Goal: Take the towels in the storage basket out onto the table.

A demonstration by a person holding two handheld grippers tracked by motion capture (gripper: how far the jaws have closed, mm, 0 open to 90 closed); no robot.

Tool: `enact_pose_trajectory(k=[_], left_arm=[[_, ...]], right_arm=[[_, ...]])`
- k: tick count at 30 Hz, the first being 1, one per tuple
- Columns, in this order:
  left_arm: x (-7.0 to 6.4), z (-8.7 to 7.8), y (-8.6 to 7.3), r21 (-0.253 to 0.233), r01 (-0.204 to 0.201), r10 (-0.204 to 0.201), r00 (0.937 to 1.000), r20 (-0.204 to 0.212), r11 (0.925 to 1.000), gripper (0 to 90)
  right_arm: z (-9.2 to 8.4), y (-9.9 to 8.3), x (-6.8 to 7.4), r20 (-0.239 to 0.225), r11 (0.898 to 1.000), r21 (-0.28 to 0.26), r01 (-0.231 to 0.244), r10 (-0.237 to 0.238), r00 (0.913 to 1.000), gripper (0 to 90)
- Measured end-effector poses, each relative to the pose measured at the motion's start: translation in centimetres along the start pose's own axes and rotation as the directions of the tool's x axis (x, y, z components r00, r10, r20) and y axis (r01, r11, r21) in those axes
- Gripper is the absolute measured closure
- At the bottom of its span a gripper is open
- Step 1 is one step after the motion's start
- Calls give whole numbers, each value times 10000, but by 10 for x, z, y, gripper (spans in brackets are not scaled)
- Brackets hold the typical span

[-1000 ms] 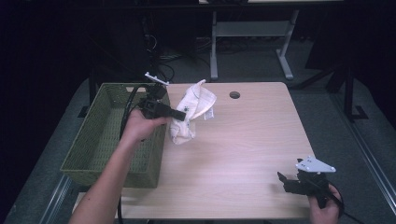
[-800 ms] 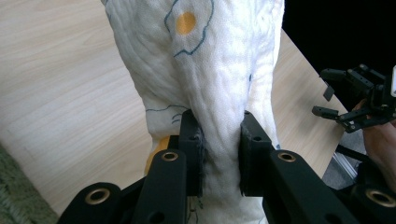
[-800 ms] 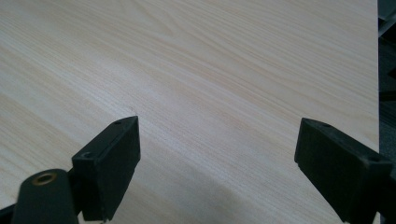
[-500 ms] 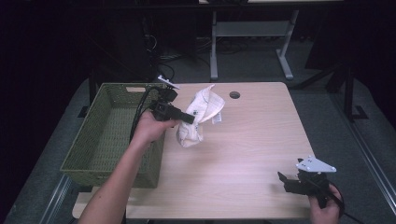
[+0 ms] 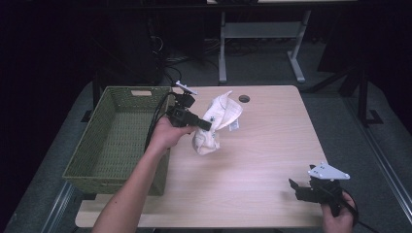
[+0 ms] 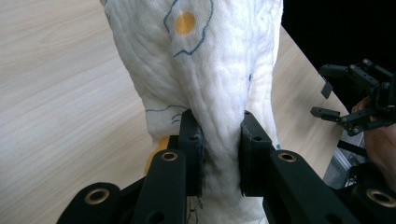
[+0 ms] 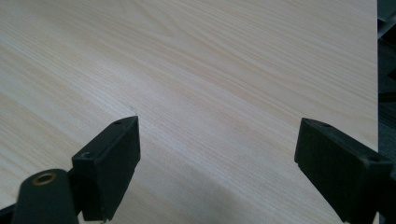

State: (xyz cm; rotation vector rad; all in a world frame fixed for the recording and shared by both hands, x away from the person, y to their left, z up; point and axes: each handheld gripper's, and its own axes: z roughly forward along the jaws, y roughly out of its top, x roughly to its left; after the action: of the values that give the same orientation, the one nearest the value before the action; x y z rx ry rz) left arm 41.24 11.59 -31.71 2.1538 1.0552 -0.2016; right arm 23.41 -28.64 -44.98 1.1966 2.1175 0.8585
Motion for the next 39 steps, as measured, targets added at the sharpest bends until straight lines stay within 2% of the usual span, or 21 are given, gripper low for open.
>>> enact_pose_trajectory(k=[18,39], left_arm=[[-3,31,1,247,126,-132,9996,259,9996,743],[-4,66,0,368,328,-340,9989,310,9988,737]], right_arm=[[-1,0,-1,13,10000,-59,27,-27,10000,139],[-2,-1,-2,27,10000,-48,2,-1,10000,139]])
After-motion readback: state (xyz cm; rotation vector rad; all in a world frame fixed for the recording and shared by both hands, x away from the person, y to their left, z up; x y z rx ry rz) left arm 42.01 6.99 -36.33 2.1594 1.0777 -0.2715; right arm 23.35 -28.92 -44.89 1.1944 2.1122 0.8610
